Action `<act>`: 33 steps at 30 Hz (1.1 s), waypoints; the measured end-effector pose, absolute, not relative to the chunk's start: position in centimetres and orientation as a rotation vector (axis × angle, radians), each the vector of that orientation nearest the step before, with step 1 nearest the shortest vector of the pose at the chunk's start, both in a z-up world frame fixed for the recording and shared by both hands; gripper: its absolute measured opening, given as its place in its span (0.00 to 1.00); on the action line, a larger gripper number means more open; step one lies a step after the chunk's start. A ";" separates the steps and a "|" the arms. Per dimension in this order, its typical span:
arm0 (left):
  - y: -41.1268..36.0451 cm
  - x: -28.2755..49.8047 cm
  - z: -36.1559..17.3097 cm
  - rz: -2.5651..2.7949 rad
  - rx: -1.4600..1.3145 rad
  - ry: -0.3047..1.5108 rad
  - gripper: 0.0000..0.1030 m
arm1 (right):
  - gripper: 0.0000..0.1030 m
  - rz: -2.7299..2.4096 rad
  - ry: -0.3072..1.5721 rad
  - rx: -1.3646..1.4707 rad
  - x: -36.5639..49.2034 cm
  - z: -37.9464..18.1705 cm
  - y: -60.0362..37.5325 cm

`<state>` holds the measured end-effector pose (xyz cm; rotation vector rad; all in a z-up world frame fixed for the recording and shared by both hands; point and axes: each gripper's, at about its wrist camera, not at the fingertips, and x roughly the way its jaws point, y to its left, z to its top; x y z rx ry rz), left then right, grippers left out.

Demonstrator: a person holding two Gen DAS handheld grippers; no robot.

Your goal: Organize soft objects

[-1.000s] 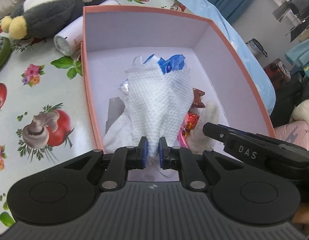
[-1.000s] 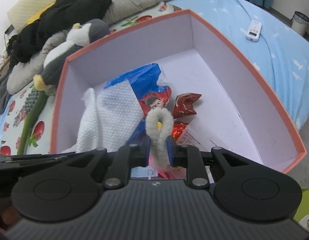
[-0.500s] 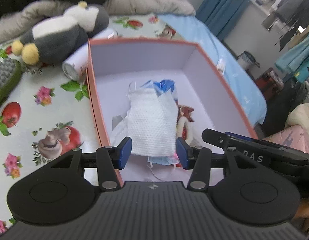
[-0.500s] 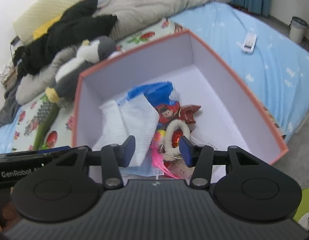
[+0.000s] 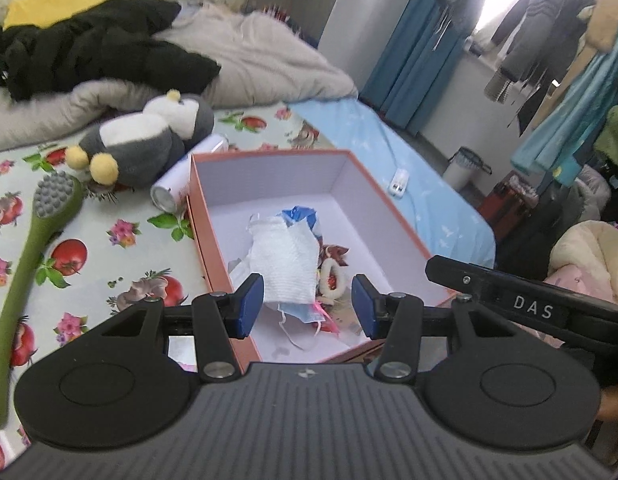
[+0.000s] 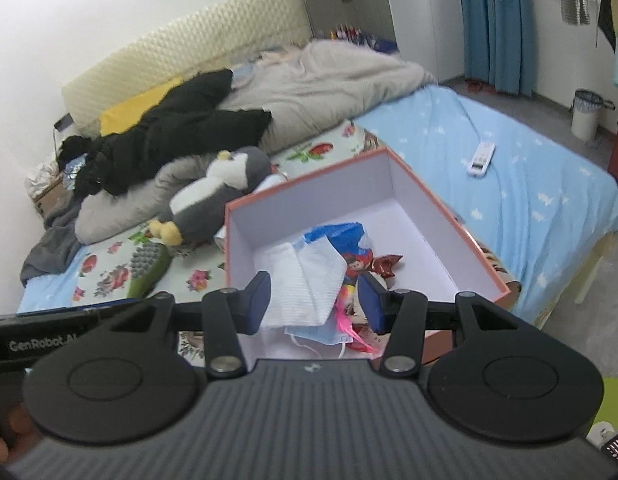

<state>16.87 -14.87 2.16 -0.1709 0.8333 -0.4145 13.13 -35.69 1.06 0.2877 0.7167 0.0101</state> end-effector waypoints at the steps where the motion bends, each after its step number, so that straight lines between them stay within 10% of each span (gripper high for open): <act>1: -14.6 16.2 2.6 -0.416 -0.175 0.823 0.53 | 0.50 0.011 0.708 0.285 12.5 1.5 -35.5; 33: -11.0 3.2 5.2 -0.395 -0.190 0.727 0.53 | 0.50 0.028 0.664 0.208 1.4 3.0 -32.6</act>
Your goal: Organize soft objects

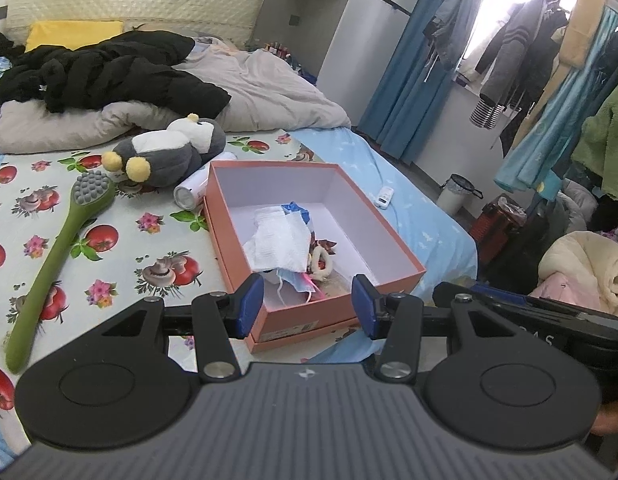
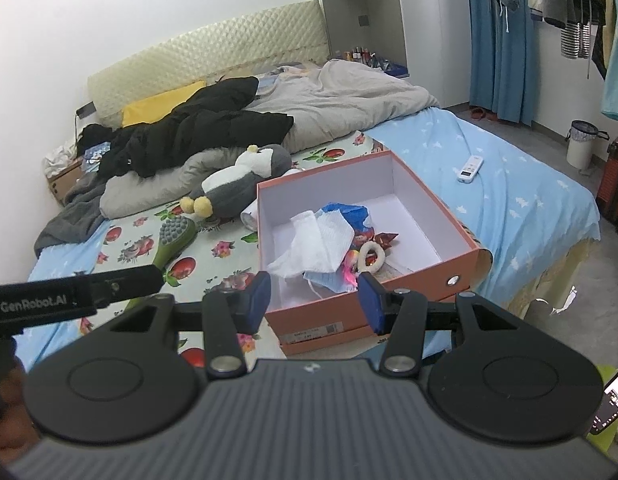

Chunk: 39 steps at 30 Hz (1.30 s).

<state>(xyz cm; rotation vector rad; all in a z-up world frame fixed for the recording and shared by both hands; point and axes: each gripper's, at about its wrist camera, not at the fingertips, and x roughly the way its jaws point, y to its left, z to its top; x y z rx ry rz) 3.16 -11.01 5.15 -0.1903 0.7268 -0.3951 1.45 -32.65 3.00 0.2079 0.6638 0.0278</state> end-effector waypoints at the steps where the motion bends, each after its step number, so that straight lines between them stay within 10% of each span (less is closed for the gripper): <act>1: -11.0 3.1 5.1 -0.392 -0.191 0.728 0.53 | 0.50 0.027 0.664 0.206 1.4 2.9 -32.6; 14: -11.2 3.4 5.3 -0.374 -0.161 0.720 0.71 | 0.50 -0.015 0.647 0.171 1.6 3.0 -34.3; 19: -11.4 3.9 5.3 -0.379 -0.171 0.713 0.90 | 0.82 -0.019 0.647 0.174 1.6 2.9 -34.8; 39: -13.3 4.9 5.0 -0.370 -0.093 0.737 1.00 | 0.82 -0.052 0.672 0.189 2.1 2.2 -35.5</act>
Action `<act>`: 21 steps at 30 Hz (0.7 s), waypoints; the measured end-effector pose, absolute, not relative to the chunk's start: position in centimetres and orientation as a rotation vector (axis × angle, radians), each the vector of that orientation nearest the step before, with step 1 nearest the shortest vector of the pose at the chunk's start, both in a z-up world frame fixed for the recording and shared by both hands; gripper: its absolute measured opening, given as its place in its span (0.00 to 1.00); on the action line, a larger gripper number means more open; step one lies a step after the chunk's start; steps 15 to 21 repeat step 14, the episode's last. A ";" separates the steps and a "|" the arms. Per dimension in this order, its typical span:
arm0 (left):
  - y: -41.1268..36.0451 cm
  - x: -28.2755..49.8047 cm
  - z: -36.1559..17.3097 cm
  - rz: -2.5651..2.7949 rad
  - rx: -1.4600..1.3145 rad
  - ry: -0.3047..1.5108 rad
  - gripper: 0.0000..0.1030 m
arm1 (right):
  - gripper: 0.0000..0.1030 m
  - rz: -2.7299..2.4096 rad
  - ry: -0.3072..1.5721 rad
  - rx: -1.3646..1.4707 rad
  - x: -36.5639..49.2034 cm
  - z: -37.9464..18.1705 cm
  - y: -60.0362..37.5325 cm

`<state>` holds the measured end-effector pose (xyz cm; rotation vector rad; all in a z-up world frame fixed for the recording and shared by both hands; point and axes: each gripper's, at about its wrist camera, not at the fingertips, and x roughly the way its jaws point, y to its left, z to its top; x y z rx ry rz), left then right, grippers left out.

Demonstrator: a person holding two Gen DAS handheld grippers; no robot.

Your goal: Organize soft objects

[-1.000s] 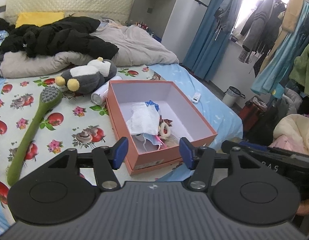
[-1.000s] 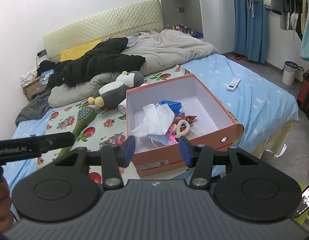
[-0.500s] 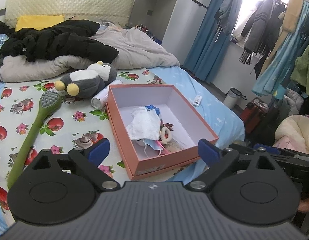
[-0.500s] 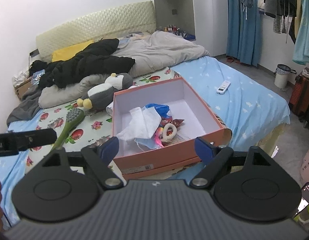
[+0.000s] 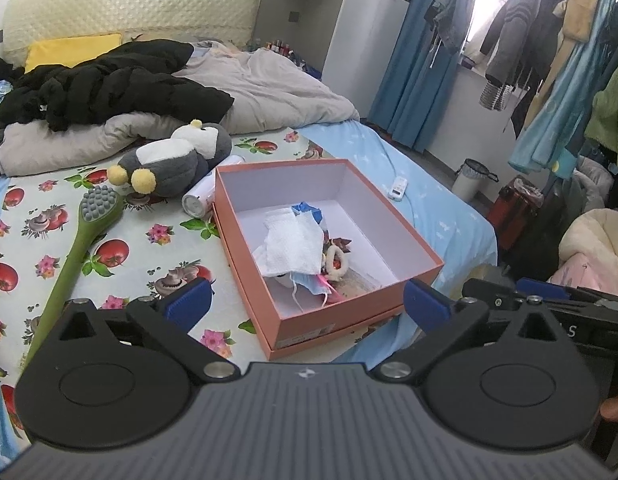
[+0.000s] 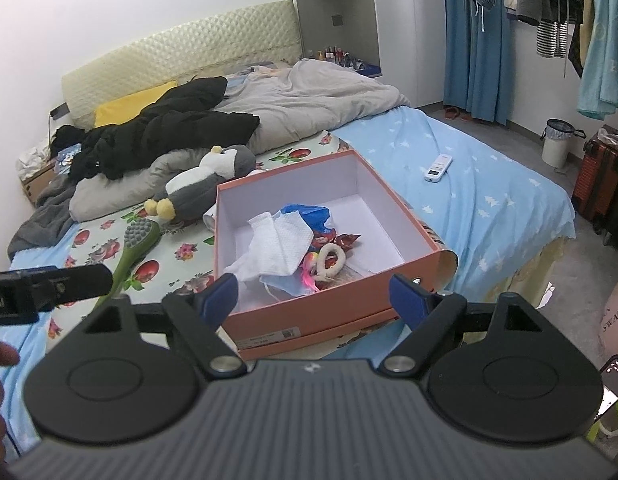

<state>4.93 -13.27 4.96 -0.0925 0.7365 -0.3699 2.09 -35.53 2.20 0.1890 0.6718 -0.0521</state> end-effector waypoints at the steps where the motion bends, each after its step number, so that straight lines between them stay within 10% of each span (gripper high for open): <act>1: -13.3 4.9 4.9 -0.372 -0.092 0.740 1.00 | 0.82 -0.050 0.671 0.189 2.1 2.2 -35.6; 21: -13.7 4.8 4.7 -0.362 -0.066 0.740 1.00 | 0.82 -0.062 0.667 0.186 2.1 2.2 -35.7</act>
